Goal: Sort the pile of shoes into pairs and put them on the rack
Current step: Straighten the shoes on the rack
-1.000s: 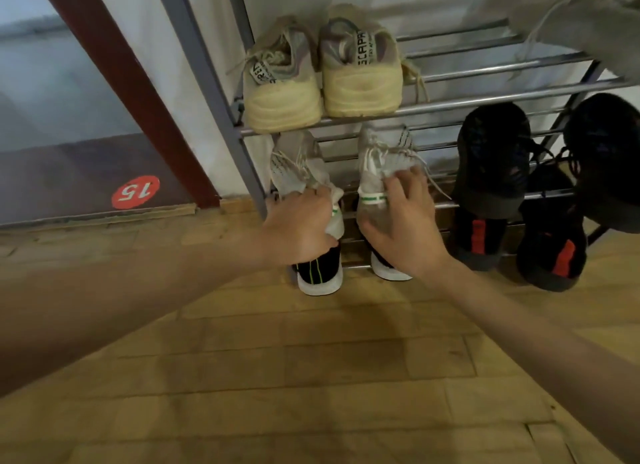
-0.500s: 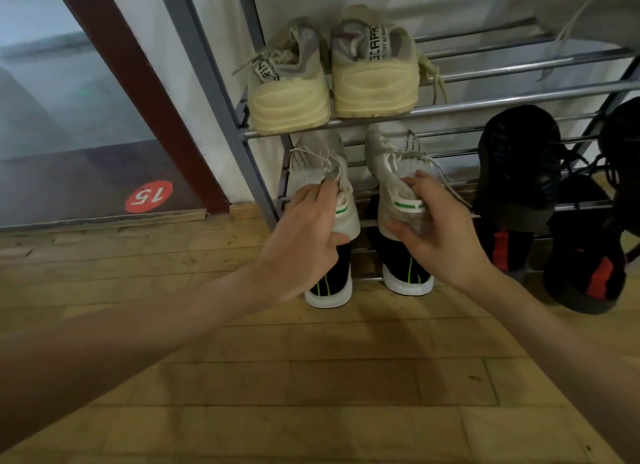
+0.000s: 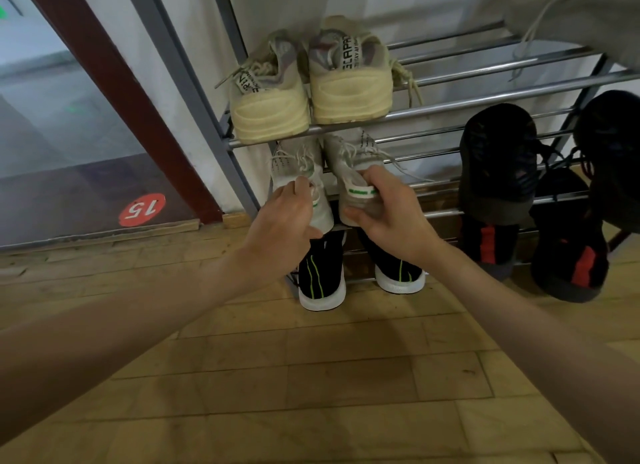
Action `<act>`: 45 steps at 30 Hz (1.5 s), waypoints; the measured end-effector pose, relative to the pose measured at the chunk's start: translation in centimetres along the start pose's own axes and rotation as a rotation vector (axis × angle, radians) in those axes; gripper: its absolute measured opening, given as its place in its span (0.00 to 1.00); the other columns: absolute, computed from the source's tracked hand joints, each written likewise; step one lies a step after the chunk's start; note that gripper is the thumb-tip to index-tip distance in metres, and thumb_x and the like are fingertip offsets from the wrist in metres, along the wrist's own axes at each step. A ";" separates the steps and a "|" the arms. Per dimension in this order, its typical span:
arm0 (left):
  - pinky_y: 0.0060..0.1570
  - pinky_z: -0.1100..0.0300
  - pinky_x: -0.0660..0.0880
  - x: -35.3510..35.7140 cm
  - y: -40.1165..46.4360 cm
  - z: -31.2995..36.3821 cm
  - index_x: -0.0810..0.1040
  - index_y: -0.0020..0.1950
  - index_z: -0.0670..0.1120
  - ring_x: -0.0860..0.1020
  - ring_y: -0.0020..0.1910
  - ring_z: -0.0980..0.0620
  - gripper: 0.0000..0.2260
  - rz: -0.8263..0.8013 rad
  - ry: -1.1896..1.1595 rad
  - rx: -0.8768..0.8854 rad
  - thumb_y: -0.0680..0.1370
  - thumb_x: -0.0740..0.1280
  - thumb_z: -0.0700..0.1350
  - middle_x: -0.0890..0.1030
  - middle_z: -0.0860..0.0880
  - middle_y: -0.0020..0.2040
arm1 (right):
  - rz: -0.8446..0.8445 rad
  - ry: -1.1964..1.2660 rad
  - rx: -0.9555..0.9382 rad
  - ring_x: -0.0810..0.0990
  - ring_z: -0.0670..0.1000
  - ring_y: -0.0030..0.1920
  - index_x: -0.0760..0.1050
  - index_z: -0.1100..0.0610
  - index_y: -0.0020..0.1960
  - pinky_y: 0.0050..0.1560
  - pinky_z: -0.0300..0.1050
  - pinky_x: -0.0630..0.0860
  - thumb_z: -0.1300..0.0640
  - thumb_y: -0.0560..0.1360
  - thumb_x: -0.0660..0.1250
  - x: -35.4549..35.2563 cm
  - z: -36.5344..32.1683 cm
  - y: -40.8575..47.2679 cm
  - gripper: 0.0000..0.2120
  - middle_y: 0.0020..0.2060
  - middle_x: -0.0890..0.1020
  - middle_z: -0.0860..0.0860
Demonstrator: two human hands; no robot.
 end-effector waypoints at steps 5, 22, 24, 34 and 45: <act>0.43 0.65 0.59 0.2 -0.2 -0.3 0.67 0.58 0.39 0.67 0.47 0.54 0.21 0.028 -0.057 0.016 0.72 0.74 0.42 0.73 0.45 0.48 | -0.052 -0.032 0.010 0.72 0.48 0.42 0.69 0.59 0.49 0.52 0.46 0.65 0.59 0.72 0.72 0.5 0.7 -0.2 0.12 0.41 0.74 0.50; 0.51 0.56 0.74 4.1 -9.9 -0.8 0.71 0.56 0.42 0.76 0.51 0.47 0.13 0.175 -0.057 0.512 0.73 0.67 0.38 0.77 0.41 0.55 | 0.275 -0.317 -0.224 0.75 0.55 0.49 0.74 0.65 0.54 0.49 0.42 0.73 0.66 0.74 0.63 -1.6 0.5 -8.1 0.09 0.48 0.77 0.60; 0.51 0.57 0.75 6.7 -10.2 -1.5 0.70 0.60 0.42 0.76 0.54 0.48 0.16 -0.015 0.057 0.521 0.74 0.67 0.43 0.76 0.43 0.58 | 0.096 -0.398 -0.098 0.75 0.56 0.49 0.75 0.65 0.53 0.47 0.47 0.76 0.62 0.74 0.61 -0.2 2.3 -10.0 0.10 0.49 0.76 0.59; 0.75 0.47 0.53 13.6 -4.8 -3.0 0.50 0.78 0.44 0.48 0.78 0.40 0.34 -0.614 0.231 0.166 0.79 0.63 0.53 0.45 0.37 0.78 | -0.289 -0.415 0.586 0.54 0.66 0.75 0.43 0.45 0.79 0.72 0.59 0.60 0.46 0.76 0.67 4.0 7.8 -11.0 0.41 0.76 0.52 0.65; 0.67 0.46 0.65 14.5 -4.5 -0.7 0.54 0.76 0.40 0.63 0.70 0.36 0.29 -0.462 0.390 0.075 0.82 0.55 0.55 0.59 0.33 0.72 | -0.189 -0.464 0.687 0.62 0.67 0.68 0.55 0.50 0.78 0.69 0.57 0.61 0.41 0.74 0.66 3.9 8.4 -10.2 0.37 0.74 0.61 0.60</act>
Point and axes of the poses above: each hand's wrist, its own y-axis towards the middle knuckle, its own x-axis out of the palm, z = x × y, the point moved 2 cm from there along y, towards the middle knuckle
